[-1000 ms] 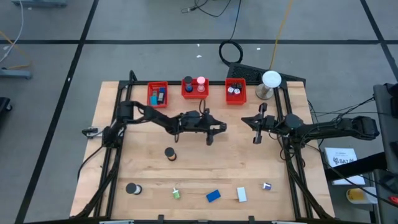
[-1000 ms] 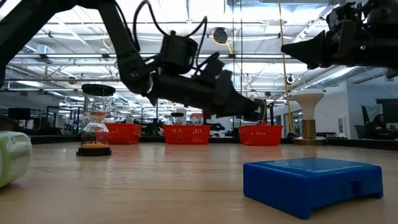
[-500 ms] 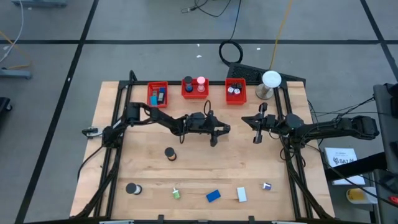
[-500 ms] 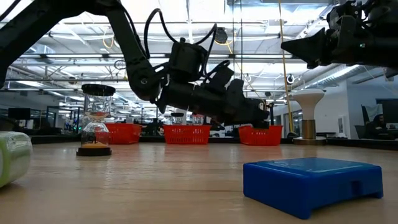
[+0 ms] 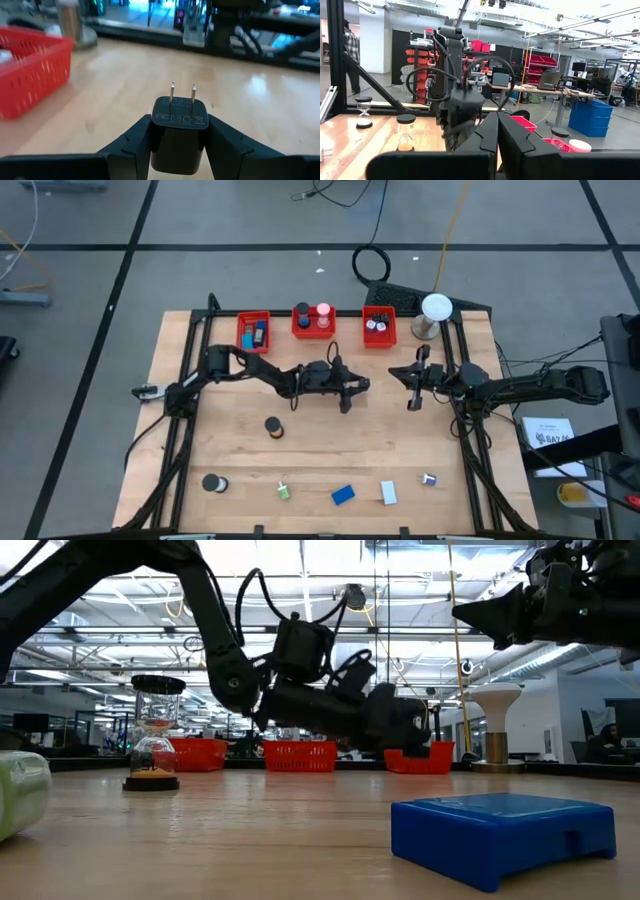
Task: Pick & Place Office items
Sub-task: Put the black charger adapter into the right orange basket
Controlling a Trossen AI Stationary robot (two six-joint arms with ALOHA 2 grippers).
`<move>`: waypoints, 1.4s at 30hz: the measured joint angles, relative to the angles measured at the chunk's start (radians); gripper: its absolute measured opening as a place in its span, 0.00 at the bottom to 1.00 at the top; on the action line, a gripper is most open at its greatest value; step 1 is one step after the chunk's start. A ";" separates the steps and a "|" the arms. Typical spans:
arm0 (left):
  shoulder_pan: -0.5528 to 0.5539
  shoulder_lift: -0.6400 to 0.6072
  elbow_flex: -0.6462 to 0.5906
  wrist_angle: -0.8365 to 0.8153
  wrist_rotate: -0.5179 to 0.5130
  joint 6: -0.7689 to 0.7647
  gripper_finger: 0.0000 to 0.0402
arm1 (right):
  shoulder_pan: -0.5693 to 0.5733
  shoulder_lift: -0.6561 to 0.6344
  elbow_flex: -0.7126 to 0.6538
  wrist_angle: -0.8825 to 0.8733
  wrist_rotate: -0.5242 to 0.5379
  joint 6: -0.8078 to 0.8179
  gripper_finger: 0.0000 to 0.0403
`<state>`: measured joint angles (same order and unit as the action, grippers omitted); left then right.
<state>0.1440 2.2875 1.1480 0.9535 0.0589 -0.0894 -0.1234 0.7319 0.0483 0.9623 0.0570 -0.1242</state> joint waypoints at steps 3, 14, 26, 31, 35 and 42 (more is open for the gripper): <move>0.001 0.045 0.050 0.007 0.005 -0.002 0.37 | 0.000 0.002 0.000 0.006 0.000 0.000 0.00; -0.004 0.148 0.167 -0.025 0.029 0.001 0.37 | 0.001 0.008 0.000 0.002 -0.001 0.017 0.00; -0.001 0.148 0.169 -0.080 0.020 -0.007 0.57 | 0.001 0.009 0.000 -0.036 -0.004 0.054 0.00; 0.010 0.110 0.167 -0.161 0.100 0.004 0.64 | 0.001 0.009 0.000 -0.058 -0.004 0.060 0.00; 0.024 0.062 0.158 -0.274 0.150 0.026 0.67 | 0.001 0.010 0.000 -0.093 -0.001 0.060 0.00; 0.038 -0.031 0.050 -0.298 0.185 0.092 0.67 | 0.002 0.013 0.001 -0.100 -0.007 0.117 0.00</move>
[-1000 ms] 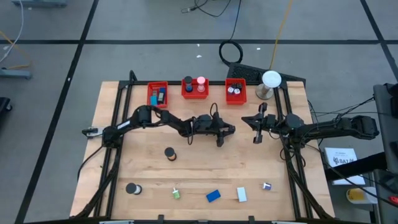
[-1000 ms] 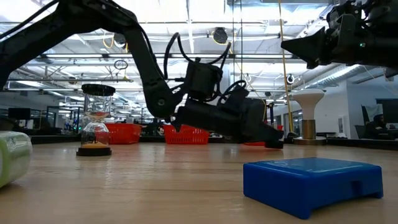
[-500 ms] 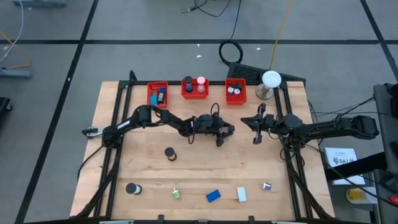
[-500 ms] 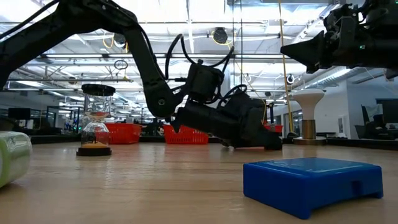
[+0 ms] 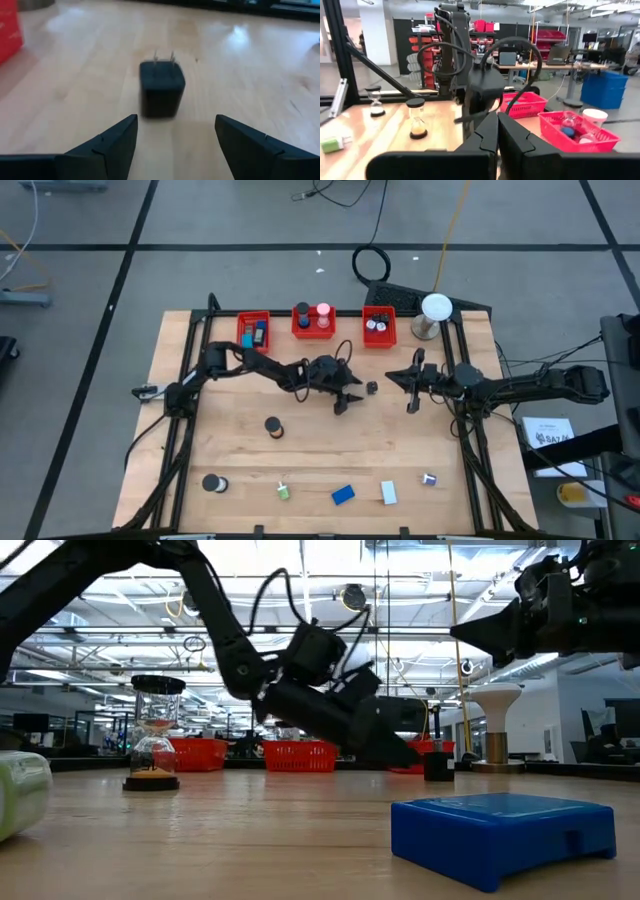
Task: Pick & Place Office items
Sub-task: Put the black charger adapter into the right orange basket
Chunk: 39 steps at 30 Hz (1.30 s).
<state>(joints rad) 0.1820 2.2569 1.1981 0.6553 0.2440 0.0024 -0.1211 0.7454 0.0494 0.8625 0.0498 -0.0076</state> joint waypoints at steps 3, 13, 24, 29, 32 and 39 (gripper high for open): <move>0.006 -0.049 -0.080 0.032 -0.015 0.015 0.67 | 0.001 0.008 0.000 -0.003 0.001 0.046 0.00; 0.028 -0.143 -0.340 0.428 0.070 -0.042 0.44 | -0.006 0.063 0.028 -0.011 0.076 0.239 0.00; 0.060 -0.186 -0.441 0.492 0.069 -0.057 0.20 | -0.034 0.196 0.462 -0.896 0.238 0.343 0.02; 0.048 -0.186 -0.440 0.519 0.068 -0.058 0.17 | -0.058 0.325 0.611 -1.111 0.238 0.353 0.11; 0.043 -0.186 -0.440 0.517 0.066 -0.058 0.17 | -0.067 0.385 0.679 -1.170 0.237 0.328 0.18; 0.038 -0.186 -0.440 0.517 0.064 -0.059 0.17 | -0.071 0.468 0.790 -1.257 0.236 0.254 0.39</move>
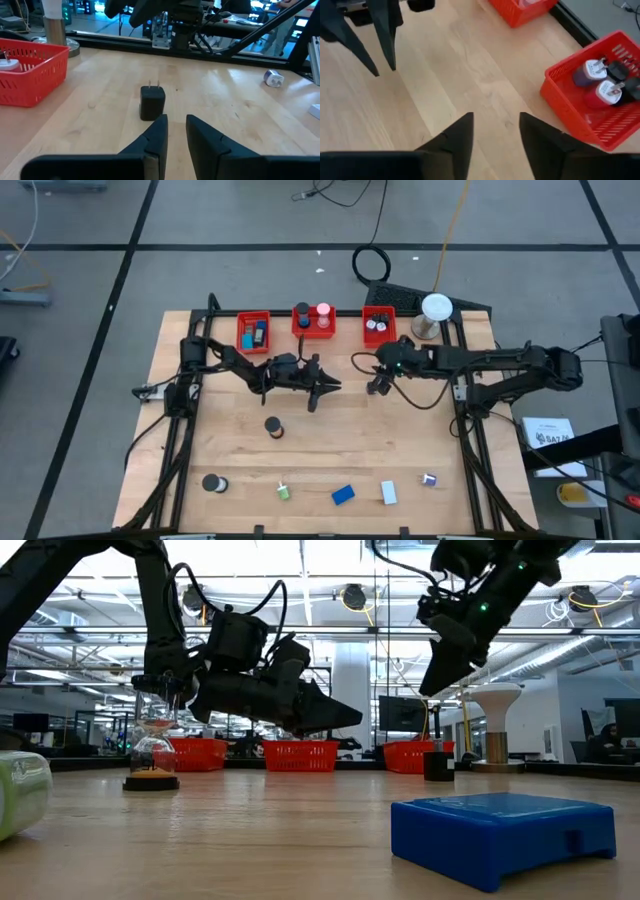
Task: Pick & Place Office items
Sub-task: Put the black charger adapter into the right orange basket
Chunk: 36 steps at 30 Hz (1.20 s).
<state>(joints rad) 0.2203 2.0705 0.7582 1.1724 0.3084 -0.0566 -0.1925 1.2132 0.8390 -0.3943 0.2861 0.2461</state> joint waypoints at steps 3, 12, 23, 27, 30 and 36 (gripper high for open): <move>0.000 0.000 0.000 0.000 0.000 0.000 0.17 | 0.000 0.019 0.032 -0.038 -0.002 -0.033 0.47; 0.000 0.000 0.000 0.005 -0.004 -0.001 0.17 | 0.000 0.065 0.040 -0.063 -0.080 -0.123 0.63; 0.000 0.000 0.001 -0.001 -0.004 0.000 0.17 | 0.016 0.185 0.040 -0.080 -0.160 -0.264 0.69; 0.000 0.000 0.001 -0.001 -0.004 0.000 0.17 | 0.016 0.207 0.040 -0.082 -0.160 -0.287 0.71; 0.001 0.000 0.001 -0.001 -0.004 0.000 0.17 | 0.018 0.211 0.040 -0.082 -0.174 -0.322 0.71; 0.001 0.000 0.001 -0.001 -0.004 0.000 0.17 | 0.018 0.247 0.040 -0.066 -0.261 -0.385 0.68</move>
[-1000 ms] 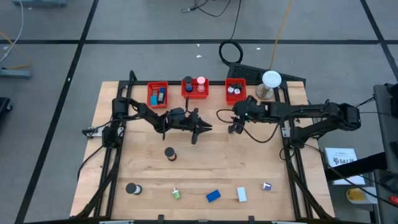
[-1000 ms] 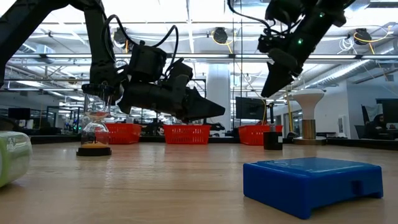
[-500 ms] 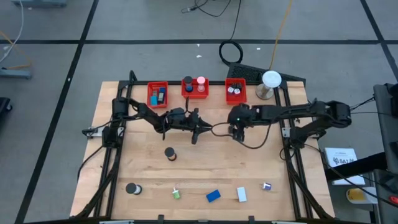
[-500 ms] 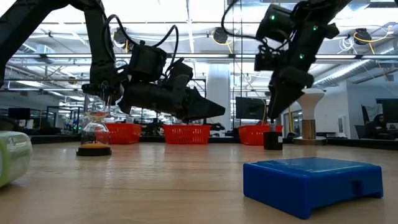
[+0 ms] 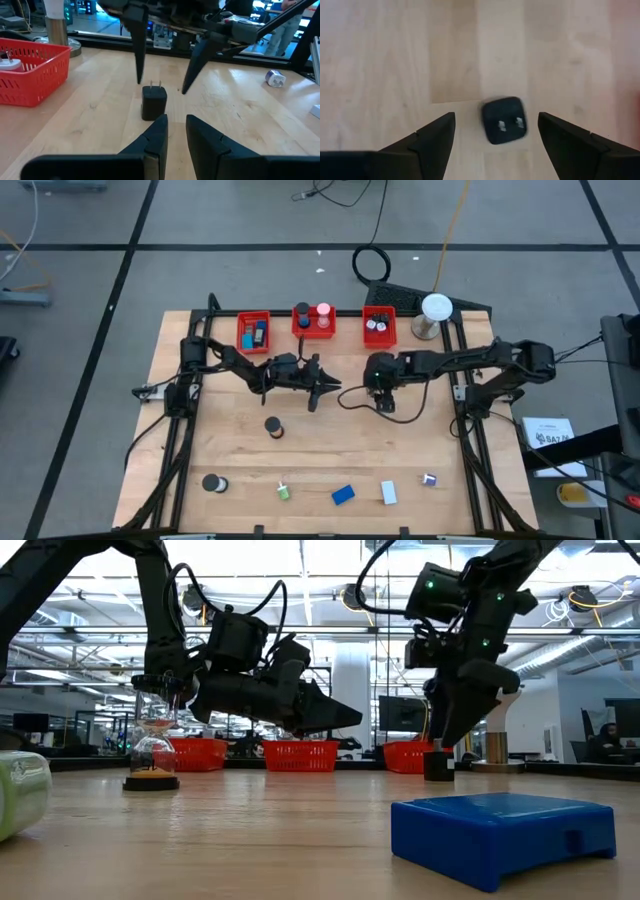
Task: Pick & Place Office items
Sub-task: Put the black charger adapter into the right orange basket
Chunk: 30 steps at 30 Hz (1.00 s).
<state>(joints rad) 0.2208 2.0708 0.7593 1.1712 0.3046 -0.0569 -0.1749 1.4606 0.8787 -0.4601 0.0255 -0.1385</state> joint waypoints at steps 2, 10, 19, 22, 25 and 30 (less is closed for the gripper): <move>0.000 0.000 0.000 0.000 0.000 0.000 0.17 | 0.000 0.022 0.000 0.015 -0.004 -0.016 0.67; 0.000 0.000 0.000 0.000 0.000 0.000 0.17 | 0.000 0.073 -0.001 0.044 -0.001 -0.031 0.59; 0.000 0.000 0.000 0.000 0.000 0.000 0.17 | -0.008 0.072 -0.001 0.038 0.002 0.053 0.35; 0.000 0.000 0.000 0.000 0.000 0.000 0.17 | -0.008 0.068 -0.001 0.035 0.003 0.066 0.34; 0.000 0.000 0.000 0.000 0.000 0.000 0.17 | -0.009 0.066 0.021 0.003 0.011 0.072 0.34; 0.000 0.000 0.000 0.000 0.000 0.001 0.17 | -0.036 0.066 0.166 -0.130 0.081 0.124 0.36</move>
<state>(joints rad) 0.2211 2.0708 0.7593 1.1713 0.3046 -0.0560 -0.2111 1.5265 1.0443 -0.5898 0.1069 -0.0149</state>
